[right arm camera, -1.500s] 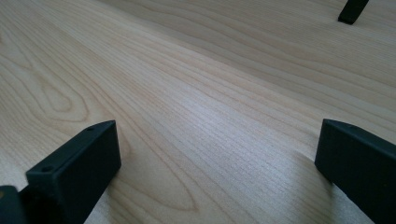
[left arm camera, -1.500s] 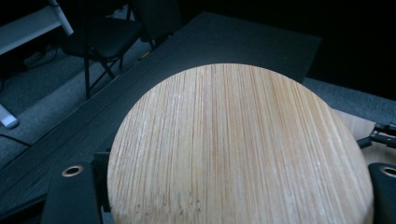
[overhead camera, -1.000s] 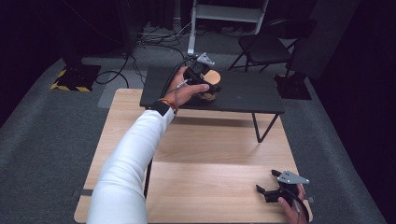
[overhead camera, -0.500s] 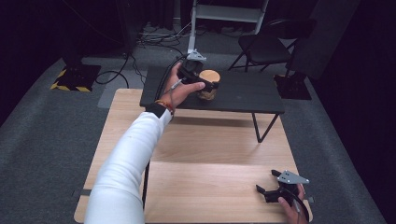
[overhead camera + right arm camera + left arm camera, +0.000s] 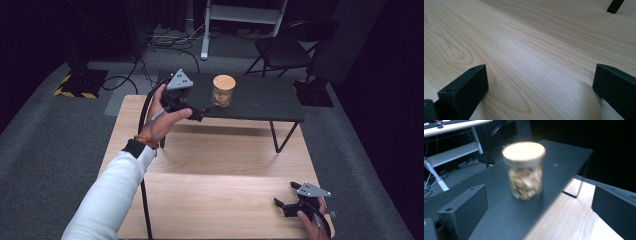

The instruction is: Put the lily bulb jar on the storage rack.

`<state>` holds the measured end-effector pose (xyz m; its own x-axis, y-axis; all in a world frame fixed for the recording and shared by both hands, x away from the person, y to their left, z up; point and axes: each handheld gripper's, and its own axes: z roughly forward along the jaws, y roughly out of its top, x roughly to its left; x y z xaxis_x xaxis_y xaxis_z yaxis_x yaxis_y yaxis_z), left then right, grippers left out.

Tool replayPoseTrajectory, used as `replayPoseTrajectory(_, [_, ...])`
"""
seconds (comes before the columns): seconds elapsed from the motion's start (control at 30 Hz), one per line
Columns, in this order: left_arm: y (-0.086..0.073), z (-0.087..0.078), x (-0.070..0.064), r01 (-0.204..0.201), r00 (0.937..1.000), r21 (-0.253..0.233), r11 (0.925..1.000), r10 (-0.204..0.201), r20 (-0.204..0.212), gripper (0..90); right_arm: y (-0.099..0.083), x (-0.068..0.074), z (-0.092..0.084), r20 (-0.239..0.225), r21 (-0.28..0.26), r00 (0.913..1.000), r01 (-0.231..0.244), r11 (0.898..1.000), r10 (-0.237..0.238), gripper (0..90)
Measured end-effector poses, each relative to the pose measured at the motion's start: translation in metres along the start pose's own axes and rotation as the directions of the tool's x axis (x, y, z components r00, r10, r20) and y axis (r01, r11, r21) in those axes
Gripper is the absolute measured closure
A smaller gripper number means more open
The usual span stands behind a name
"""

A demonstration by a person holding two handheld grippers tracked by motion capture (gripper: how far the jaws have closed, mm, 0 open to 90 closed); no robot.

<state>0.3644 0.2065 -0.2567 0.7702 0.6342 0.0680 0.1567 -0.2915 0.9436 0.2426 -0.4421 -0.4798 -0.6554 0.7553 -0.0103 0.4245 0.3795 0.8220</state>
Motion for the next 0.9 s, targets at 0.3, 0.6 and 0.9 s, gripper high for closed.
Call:
replayPoseTrajectory(0.3, [-0.070,-0.037,-0.037,-0.043,0.9980,0.038,0.9984,0.045,-0.044,0.5,0.000,0.001,0.000,0.003,0.000,1.0000,-0.001,1.000,0.001,0.0])
replayPoseTrajectory(0.6, [-0.126,-0.048,-0.055,-0.004,0.9983,0.058,0.9983,0.008,-0.058,0.5,0.000,0.001,0.000,0.005,0.000,1.0000,-0.002,1.000,0.002,0.0])
replayPoseTrajectory(0.9, [-0.174,-0.050,-0.068,0.034,0.9978,0.102,0.9942,-0.028,-0.059,0.6,0.000,0.001,0.000,0.004,0.001,1.0000,-0.002,1.000,0.002,0.0])
